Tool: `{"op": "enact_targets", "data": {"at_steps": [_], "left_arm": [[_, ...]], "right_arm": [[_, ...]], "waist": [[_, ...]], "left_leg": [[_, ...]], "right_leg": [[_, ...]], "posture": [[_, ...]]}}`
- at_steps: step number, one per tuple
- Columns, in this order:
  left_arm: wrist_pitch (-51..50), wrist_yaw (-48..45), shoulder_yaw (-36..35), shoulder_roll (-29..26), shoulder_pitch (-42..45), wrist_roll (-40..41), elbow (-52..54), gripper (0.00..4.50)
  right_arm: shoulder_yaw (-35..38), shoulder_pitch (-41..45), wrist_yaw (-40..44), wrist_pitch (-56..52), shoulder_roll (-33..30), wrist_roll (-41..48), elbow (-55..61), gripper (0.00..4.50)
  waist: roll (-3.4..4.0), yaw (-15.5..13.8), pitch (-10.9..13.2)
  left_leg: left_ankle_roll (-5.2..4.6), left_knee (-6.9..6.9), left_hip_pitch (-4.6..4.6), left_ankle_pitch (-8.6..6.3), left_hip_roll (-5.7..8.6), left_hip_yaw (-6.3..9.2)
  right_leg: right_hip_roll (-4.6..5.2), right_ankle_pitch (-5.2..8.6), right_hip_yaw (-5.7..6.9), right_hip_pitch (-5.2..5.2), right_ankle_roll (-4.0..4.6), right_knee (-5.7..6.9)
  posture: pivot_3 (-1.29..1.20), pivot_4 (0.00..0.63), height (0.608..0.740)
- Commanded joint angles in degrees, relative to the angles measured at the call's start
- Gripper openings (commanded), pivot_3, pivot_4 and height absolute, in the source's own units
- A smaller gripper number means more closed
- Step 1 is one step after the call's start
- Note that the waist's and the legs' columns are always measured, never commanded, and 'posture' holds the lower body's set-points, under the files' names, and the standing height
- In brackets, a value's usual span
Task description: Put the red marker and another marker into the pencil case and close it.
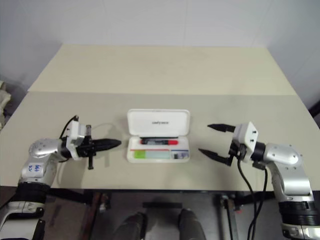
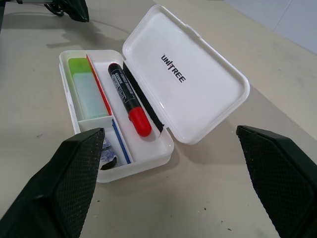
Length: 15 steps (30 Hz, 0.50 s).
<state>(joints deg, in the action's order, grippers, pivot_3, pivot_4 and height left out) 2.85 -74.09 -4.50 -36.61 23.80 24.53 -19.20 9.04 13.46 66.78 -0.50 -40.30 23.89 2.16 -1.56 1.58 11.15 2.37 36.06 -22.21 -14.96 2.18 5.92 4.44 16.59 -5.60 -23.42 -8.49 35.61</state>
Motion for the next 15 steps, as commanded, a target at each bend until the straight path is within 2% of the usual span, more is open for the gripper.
{"op": "enact_targets", "data": {"at_steps": [1, 7, 15], "left_arm": [[1.4, 4.2, -2.7, 0.8, -0.8, -0.5, -0.4, 0.03], [-0.4, 17.9, -4.9, 4.6, 0.6, -3.2, -3.4, 0.03], [-4.0, 28.7, -1.0, 10.6, 9.3, -9.5, -11.6, 0.03]], "right_arm": [[-0.1, 1.4, -0.3, 0.5, -0.5, 0.2, 1.1, 4.50], [-0.4, 2.1, -0.7, 0.6, -0.3, -0.2, 0.7, 4.50], [-0.8, 2.2, -1.7, 0.4, -0.4, -0.4, 1.2, 4.50]], "waist": [[0.00, 0.0, 0.0], [0.00, -0.1, 0.0], [-0.01, -0.4, 0.0]], "left_leg": [[0.00, 0.00, 0.00, 0.00, 0.00, 0.00], [0.00, 0.02, 0.00, 0.00, 0.00, 0.03], [0.00, 0.06, -0.01, 0.01, 0.06, 0.04]], "right_leg": [[0.00, 0.00, 0.00, 0.00, 0.00, 0.00], [-0.01, 0.00, 0.02, 0.00, -0.01, 0.01], [0.00, -0.02, 0.03, 0.03, -0.04, 0.01]], "posture": [[0.00, 0.150, 0.740], [0.00, 0.150, 0.740], [0.00, 0.150, 0.740]]}}
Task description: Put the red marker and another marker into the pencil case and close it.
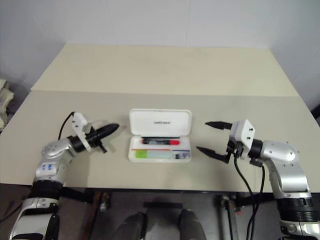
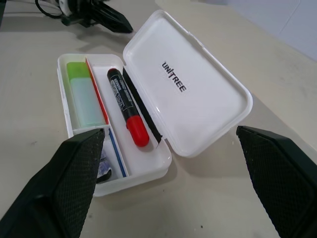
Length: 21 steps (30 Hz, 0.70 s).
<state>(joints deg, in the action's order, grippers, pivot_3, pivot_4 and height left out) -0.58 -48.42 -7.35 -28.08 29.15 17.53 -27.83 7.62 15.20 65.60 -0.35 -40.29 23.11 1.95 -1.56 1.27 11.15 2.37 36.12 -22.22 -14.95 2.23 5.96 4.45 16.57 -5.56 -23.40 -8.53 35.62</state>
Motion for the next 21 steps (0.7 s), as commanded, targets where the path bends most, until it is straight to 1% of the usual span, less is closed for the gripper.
{"op": "enact_targets", "data": {"at_steps": [1, 4, 6, 10, 16, 21], "left_arm": [[-0.4, 3.6, 2.5, 3.6, 6.2, -3.1, -5.0, 0.03], [0.8, 3.9, 3.2, 5.9, 9.8, -4.0, -8.5, 0.03], [1.6, 3.5, 3.2, 6.7, 11.2, -3.9, -9.9, 0.03], [5.3, -0.7, 2.7, 8.9, 14.3, -2.1, -12.2, 0.03], [11.0, -7.2, 1.8, 8.1, 13.6, -0.9, -12.5, 0.03], [17.7, -12.8, 2.8, 6.0, 13.7, -2.4, -13.0, 0.03]], "right_arm": [[0.6, 0.3, -0.8, 0.2, -0.4, 0.3, 1.6, 4.50], [0.6, 0.0, -1.3, 0.0, -0.5, 0.4, 2.1, 4.50], [0.7, -0.2, -1.6, 0.0, -0.6, 0.4, 2.3, 4.50], [1.3, -2.2, -2.9, -0.4, -0.6, 0.6, 4.0, 4.50], [1.6, -4.0, -4.4, -1.0, -0.4, 0.9, 5.7, 4.50], [1.3, -5.4, -5.7, -1.2, 0.1, 0.9, 6.9, 4.50]], "waist": [[0.00, -0.3, 0.0], [-0.01, -0.9, 0.0], [-0.01, -0.7, 0.0], [-0.01, -0.9, 0.0], [-0.01, -1.1, 0.0], [-0.01, -1.0, 0.0]], "left_leg": [[-0.01, 0.01, 0.00, 0.00, 0.02, 0.00], [-0.01, 0.05, -0.03, 0.01, 0.04, -0.01], [-0.01, 0.01, -0.04, 0.00, 0.03, -0.06], [0.00, -0.06, -0.06, 0.00, 0.00, -0.06], [-0.01, 0.00, -0.06, 0.00, 0.01, -0.09], [-0.01, -0.01, -0.07, 0.00, 0.01, -0.09]], "right_leg": [[0.00, -0.01, 0.00, 0.00, -0.01, 0.00], [0.00, -0.02, 0.00, 0.01, -0.04, -0.01], [-0.01, -0.02, -0.03, -0.02, -0.04, -0.04], [-0.04, -0.02, -0.03, -0.08, -0.03, -0.04], [-0.03, -0.02, -0.06, -0.06, -0.04, -0.03], [-0.03, -0.02, -0.06, -0.07, -0.04, -0.05]], "posture": [[0.00, 0.150, 0.740], [0.00, 0.150, 0.740], [0.00, 0.150, 0.740], [0.00, 0.150, 0.740], [0.00, 0.150, 0.740], [0.00, 0.150, 0.740]]}}
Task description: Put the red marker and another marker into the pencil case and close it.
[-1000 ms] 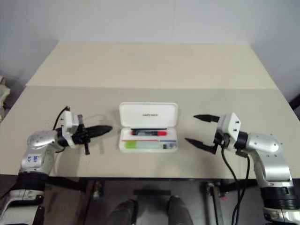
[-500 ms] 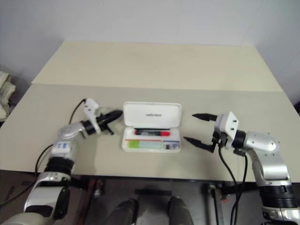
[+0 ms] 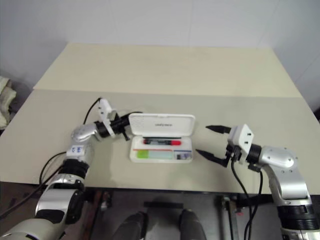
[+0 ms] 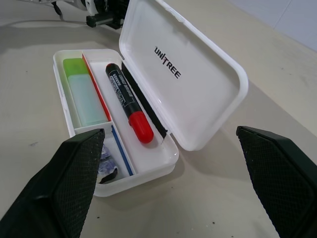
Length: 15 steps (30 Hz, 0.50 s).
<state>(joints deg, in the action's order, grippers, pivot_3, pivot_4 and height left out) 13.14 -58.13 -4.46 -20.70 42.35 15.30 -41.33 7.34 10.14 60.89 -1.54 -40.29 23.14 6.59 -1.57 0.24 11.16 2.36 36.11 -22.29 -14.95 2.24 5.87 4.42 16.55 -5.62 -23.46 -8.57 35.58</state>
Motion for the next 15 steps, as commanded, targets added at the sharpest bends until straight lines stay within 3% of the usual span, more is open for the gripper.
{"op": "enact_targets", "data": {"at_steps": [1, 9, 15], "left_arm": [[5.1, -4.8, 0.4, -1.6, 0.7, -0.1, 0.7, 0.03], [4.6, -18.6, 7.4, -3.2, -0.7, -0.4, 6.9, 0.03], [3.5, -20.8, 11.7, -4.2, -2.4, -3.1, 9.9, 0.03]], "right_arm": [[1.5, -0.5, -1.2, 0.0, 0.1, 0.9, 2.4, 4.50], [1.3, -1.4, -2.5, 0.2, 0.6, 0.8, 2.8, 4.50], [1.3, -2.8, -3.9, 0.5, 1.1, 0.8, 3.8, 4.50]], "waist": [[0.00, 0.0, 0.0], [0.00, -0.2, 0.0], [0.00, 0.1, 0.0]], "left_leg": [[0.00, 0.00, 0.00, 0.00, 0.00, 0.00], [-0.01, 0.03, -0.01, 0.00, 0.01, 0.01], [-0.01, 0.03, 0.01, 0.00, -0.01, 0.00]], "right_leg": [[0.00, 0.00, 0.00, 0.00, 0.00, 0.00], [0.00, 0.00, 0.01, 0.03, 0.00, 0.00], [-0.02, 0.00, 0.00, 0.03, 0.00, 0.02]], "posture": [[0.00, 0.150, 0.740], [0.00, 0.150, 0.740], [0.00, 0.150, 0.740]]}}
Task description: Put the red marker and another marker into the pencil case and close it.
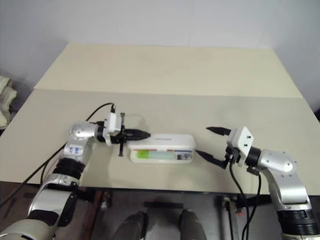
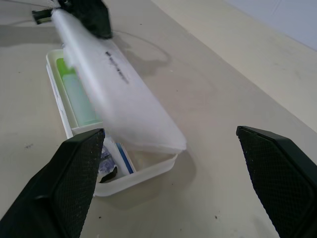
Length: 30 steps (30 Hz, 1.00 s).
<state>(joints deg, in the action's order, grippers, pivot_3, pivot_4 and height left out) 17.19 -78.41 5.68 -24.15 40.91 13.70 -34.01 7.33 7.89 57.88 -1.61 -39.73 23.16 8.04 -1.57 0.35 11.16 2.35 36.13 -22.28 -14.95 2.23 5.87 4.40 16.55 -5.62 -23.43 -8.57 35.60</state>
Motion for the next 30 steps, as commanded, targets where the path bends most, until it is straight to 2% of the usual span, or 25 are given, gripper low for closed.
{"op": "enact_targets", "data": {"at_steps": [1, 9, 18, 24, 30], "left_arm": [[-1.0, -0.5, 2.1, -0.6, -1.1, -1.9, 2.9, 0.03], [-3.8, 0.6, 7.7, -1.0, -0.3, -7.5, 3.1, 0.03], [-5.3, 1.9, 8.2, -0.1, 0.7, -7.9, 2.3, 0.03], [-12.3, 4.8, -1.0, 1.4, 0.5, 2.4, 5.9, 0.03], [-17.6, 2.4, -6.3, -3.1, -4.4, 8.3, 12.5, 0.03]], "right_arm": [[1.4, -0.8, -1.3, 0.6, 0.7, 0.7, 2.6, 4.50], [1.4, -3.8, -4.6, 1.3, 2.7, 0.1, 5.0, 4.50], [1.3, -6.3, -7.1, 1.4, 4.0, -0.4, 7.5, 4.50], [0.8, -6.5, -7.0, 1.4, 4.2, -0.2, 7.2, 4.50], [0.3, -4.4, -5.2, 1.2, 3.6, 0.1, 5.6, 4.50]], "waist": [[0.00, 0.0, 0.0], [0.00, -0.1, 0.0], [0.01, -0.1, 0.0], [0.00, -0.1, 0.0], [0.00, 0.9, 0.0]], "left_leg": [[0.00, 0.00, 0.01, 0.00, 0.00, 0.00], [-0.01, 0.05, 0.05, 0.01, 0.01, 0.03], [-0.03, 0.10, 0.27, 0.02, 0.01, 0.05], [-0.04, 0.08, 0.37, 0.02, 0.01, 0.12], [-0.02, -0.06, 0.36, 0.01, -0.03, 0.18]], "right_leg": [[-0.01, 0.00, 0.00, 0.00, 0.00, 0.02], [0.00, 0.00, 0.00, 0.07, 0.00, 0.04], [-0.01, -0.01, 0.01, 0.39, -0.01, 0.01], [-0.01, -0.01, 0.05, 0.55, -0.02, -0.06], [-0.01, 0.01, 0.10, 0.49, 0.02, -0.10]], "posture": [[0.00, 0.150, 0.740], [0.00, 0.150, 0.740], [0.00, 0.150, 0.740], [0.00, 0.150, 0.740], [0.00, 0.150, 0.740]]}}
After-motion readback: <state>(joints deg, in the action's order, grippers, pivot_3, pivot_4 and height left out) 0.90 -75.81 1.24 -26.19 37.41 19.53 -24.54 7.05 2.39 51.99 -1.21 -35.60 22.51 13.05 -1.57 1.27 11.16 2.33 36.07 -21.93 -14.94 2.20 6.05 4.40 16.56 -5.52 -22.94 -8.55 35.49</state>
